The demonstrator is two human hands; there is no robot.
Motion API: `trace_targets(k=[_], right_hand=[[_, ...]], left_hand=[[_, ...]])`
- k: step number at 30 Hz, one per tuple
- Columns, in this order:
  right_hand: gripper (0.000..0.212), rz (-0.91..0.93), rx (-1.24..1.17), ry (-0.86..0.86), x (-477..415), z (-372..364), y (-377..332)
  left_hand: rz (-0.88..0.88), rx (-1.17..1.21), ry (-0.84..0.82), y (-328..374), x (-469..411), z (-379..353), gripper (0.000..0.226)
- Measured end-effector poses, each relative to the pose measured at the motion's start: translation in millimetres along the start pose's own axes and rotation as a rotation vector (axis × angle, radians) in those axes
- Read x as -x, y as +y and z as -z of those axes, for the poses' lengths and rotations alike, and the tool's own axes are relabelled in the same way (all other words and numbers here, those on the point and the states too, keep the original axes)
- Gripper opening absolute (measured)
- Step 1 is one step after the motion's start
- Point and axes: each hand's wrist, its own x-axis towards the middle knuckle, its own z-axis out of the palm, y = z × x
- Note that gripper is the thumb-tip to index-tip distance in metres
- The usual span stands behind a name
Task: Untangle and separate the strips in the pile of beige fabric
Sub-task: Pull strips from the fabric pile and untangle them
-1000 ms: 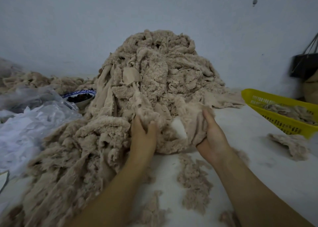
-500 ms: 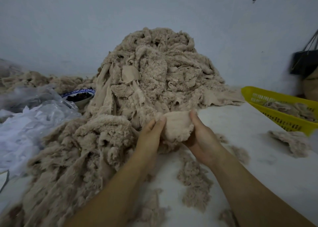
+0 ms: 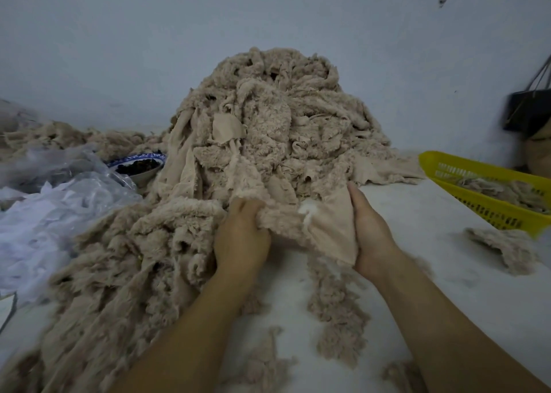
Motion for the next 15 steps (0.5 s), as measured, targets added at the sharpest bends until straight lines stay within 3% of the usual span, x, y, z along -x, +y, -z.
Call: trace_targets(k=[2,4,6,9,12,15], right_hand=[[0.059,0.169,0.507,0.131,-0.4,-1.9,4.5],[0.046,0.393,0.935,0.105,-1.1,-4.1,16.3],[0.043,0.479,0.934,-0.039,-0.1,-7.5,26.4],[0.049,0.456,0.706,-0.211,3.2,-13.6,30.9],[0.056,0.373,0.794,-0.249,4.1,-14.3,33.2],[0.047,0.392,0.915,-0.184,2.0,-14.9,33.2]], left_hand=[[0.077,0.247,0.096,-4.2,0.0,3.7,0.036],[0.031,0.354,0.133,1.6,2.1,4.8,0.036],[-0.102,0.371,0.123,11.6,5.7,1.3,0.034],[-0.247,0.443,-0.023,25.9,13.3,-6.3,0.032],[-0.106,0.643,-0.104,27.4,15.0,-5.9,0.03],[0.141,0.802,-0.023,21.7,10.1,-6.8,0.013]])
